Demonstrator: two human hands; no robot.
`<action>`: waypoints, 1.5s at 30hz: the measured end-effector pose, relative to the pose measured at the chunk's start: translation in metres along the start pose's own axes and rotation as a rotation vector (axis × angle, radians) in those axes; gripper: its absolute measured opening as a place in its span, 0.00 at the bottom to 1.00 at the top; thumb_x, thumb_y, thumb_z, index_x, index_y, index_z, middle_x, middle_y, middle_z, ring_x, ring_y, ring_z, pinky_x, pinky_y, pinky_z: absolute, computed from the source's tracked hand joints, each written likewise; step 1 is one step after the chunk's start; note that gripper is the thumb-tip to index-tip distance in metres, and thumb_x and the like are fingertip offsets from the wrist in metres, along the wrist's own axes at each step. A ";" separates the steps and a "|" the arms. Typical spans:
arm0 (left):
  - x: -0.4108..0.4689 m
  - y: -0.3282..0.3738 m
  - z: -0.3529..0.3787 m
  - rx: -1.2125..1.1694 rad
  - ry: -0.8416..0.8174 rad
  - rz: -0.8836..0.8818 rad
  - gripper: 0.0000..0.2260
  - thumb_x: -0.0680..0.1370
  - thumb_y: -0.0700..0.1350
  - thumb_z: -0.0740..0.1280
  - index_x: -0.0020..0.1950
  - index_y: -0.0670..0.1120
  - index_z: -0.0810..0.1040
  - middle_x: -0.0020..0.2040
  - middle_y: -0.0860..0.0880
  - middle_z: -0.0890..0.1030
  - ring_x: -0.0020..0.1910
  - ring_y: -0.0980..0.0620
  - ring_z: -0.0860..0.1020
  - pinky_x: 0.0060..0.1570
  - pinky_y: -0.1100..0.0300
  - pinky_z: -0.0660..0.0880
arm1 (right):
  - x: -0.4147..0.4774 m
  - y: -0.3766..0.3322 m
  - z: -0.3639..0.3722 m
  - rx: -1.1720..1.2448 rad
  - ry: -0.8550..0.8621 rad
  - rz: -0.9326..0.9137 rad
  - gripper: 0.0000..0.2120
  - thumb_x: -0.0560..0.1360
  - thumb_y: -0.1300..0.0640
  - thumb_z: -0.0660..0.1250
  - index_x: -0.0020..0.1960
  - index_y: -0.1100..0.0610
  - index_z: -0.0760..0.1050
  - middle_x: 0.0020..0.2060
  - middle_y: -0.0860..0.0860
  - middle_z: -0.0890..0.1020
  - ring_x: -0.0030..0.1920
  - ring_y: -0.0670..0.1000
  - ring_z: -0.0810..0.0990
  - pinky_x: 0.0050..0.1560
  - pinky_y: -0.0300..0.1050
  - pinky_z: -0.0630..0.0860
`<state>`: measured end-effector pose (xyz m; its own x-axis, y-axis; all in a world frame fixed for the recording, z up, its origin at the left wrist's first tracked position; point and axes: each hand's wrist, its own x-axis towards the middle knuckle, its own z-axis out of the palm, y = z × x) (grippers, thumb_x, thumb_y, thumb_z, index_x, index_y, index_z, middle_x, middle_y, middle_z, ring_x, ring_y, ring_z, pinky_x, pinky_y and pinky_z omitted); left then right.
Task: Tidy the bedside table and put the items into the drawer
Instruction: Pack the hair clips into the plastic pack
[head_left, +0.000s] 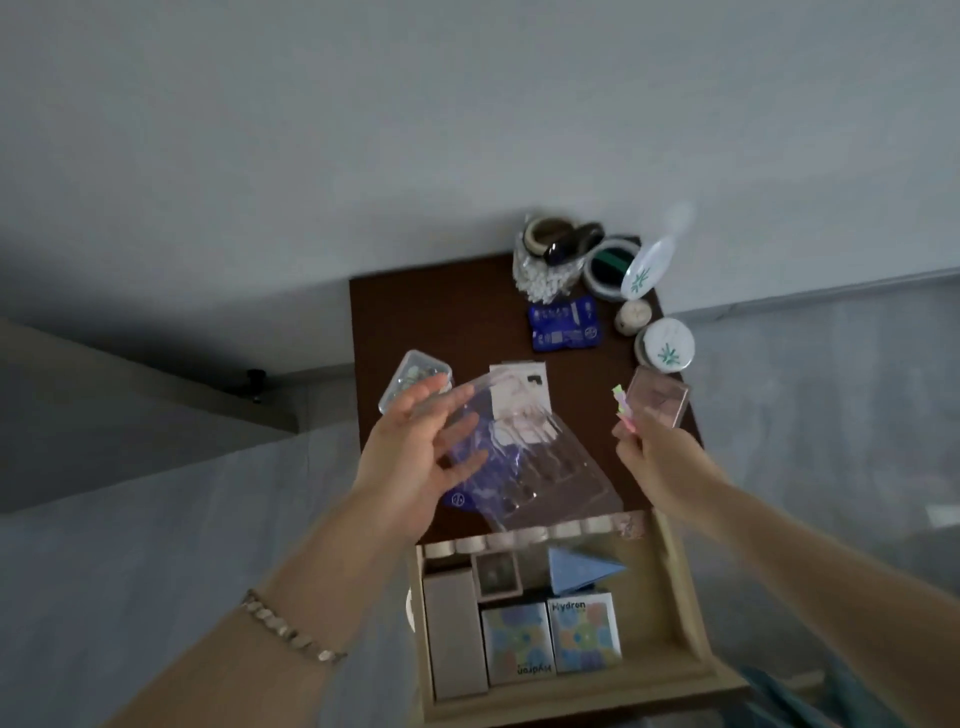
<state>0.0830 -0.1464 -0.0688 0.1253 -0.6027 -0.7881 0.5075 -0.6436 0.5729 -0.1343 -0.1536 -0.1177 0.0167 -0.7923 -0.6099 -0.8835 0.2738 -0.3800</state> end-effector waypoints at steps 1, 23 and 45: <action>-0.020 0.016 0.009 -0.021 -0.022 0.009 0.14 0.79 0.38 0.60 0.64 0.50 0.72 0.57 0.49 0.79 0.53 0.46 0.79 0.50 0.42 0.77 | -0.016 -0.016 -0.024 0.080 0.026 -0.045 0.13 0.80 0.55 0.53 0.60 0.58 0.69 0.45 0.53 0.79 0.43 0.52 0.78 0.39 0.37 0.68; -0.259 0.117 0.057 -0.056 -0.224 0.512 0.22 0.76 0.32 0.62 0.62 0.56 0.68 0.56 0.44 0.78 0.51 0.46 0.81 0.45 0.54 0.79 | -0.234 -0.151 -0.220 0.431 0.017 -0.561 0.10 0.74 0.53 0.66 0.40 0.58 0.79 0.24 0.49 0.71 0.27 0.48 0.67 0.26 0.36 0.63; -0.290 0.112 0.064 -0.136 -0.640 0.097 0.17 0.78 0.42 0.57 0.65 0.54 0.72 0.63 0.40 0.76 0.51 0.41 0.81 0.49 0.38 0.76 | -0.250 -0.159 -0.227 -0.167 0.130 -1.181 0.07 0.72 0.62 0.67 0.47 0.54 0.81 0.41 0.38 0.71 0.39 0.37 0.71 0.44 0.25 0.68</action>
<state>0.0492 -0.0737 0.2383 -0.3343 -0.8432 -0.4210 0.6279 -0.5324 0.5677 -0.1041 -0.1232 0.2535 0.8189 -0.5584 0.1330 -0.4045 -0.7258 -0.5564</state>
